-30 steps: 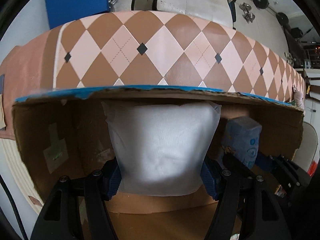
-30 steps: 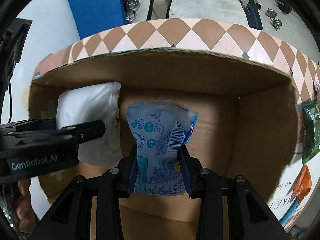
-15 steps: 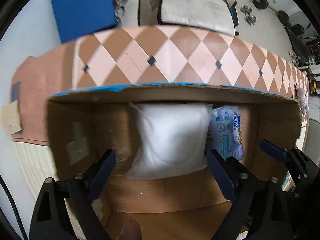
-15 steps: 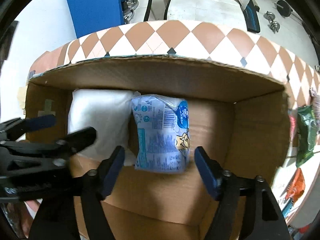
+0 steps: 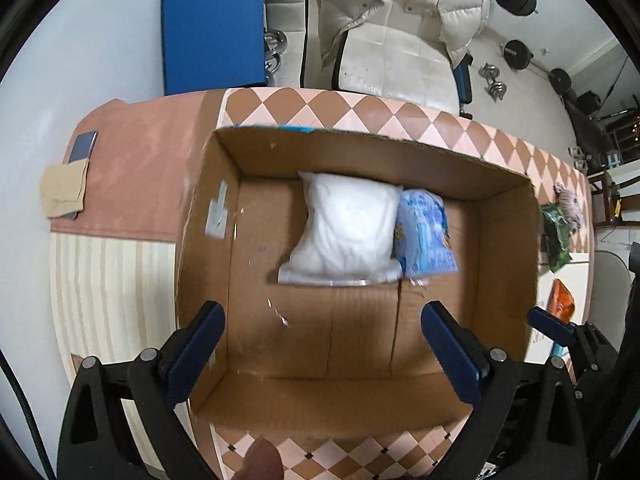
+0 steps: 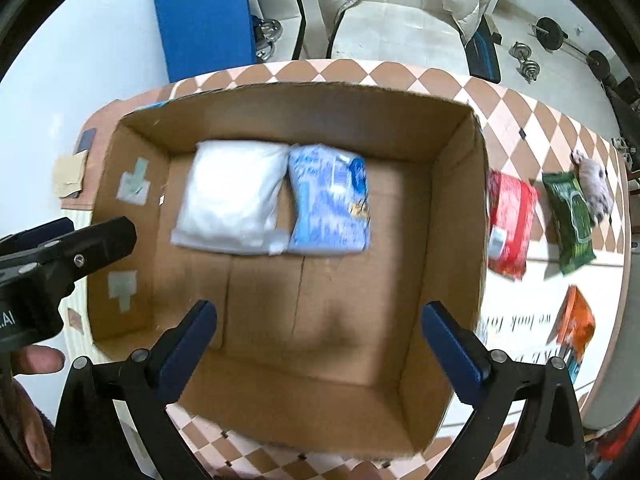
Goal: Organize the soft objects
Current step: 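Lower both packs into the cardboard box and open both tools, then grasp the red snack bag with the left tool while the right tool grasps the green bag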
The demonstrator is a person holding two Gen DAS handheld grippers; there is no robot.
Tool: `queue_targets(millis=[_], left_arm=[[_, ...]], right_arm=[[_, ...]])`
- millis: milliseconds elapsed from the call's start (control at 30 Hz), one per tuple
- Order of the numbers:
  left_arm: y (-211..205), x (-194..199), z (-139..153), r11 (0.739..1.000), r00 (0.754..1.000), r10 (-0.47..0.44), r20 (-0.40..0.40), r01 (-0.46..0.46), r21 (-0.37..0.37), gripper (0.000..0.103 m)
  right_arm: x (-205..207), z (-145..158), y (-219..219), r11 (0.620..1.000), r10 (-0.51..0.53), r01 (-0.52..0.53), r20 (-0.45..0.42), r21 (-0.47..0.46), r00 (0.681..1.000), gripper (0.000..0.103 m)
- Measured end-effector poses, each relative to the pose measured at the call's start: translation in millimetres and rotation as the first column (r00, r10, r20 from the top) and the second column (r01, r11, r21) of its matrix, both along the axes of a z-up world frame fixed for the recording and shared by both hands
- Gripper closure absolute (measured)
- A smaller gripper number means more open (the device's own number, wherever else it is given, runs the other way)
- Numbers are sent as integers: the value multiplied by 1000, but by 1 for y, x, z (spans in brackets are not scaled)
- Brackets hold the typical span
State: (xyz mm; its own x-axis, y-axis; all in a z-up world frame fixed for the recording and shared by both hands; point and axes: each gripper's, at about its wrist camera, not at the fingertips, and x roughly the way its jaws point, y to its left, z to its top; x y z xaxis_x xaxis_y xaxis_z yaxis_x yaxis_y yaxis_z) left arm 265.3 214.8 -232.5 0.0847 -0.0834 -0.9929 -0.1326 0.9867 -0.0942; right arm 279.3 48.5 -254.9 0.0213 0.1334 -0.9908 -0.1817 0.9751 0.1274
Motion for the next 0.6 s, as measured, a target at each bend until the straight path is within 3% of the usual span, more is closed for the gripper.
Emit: queue_targets(millis=[267, 433, 600], left_arm=[[-28, -33, 47, 999, 997, -32, 76, 29, 39, 1], [-87, -20, 79, 993, 985, -112, 128, 107, 49, 1], [-176, 23, 73, 972, 968, -233, 93, 230, 43, 1]], right_arm=[[-37, 54, -30, 994, -62, 55, 75, 99, 995, 0], [-36, 93, -100, 990, -131, 121, 139, 73, 982, 0], [-14, 107, -196, 977, -212, 214, 180, 7, 961, 0]])
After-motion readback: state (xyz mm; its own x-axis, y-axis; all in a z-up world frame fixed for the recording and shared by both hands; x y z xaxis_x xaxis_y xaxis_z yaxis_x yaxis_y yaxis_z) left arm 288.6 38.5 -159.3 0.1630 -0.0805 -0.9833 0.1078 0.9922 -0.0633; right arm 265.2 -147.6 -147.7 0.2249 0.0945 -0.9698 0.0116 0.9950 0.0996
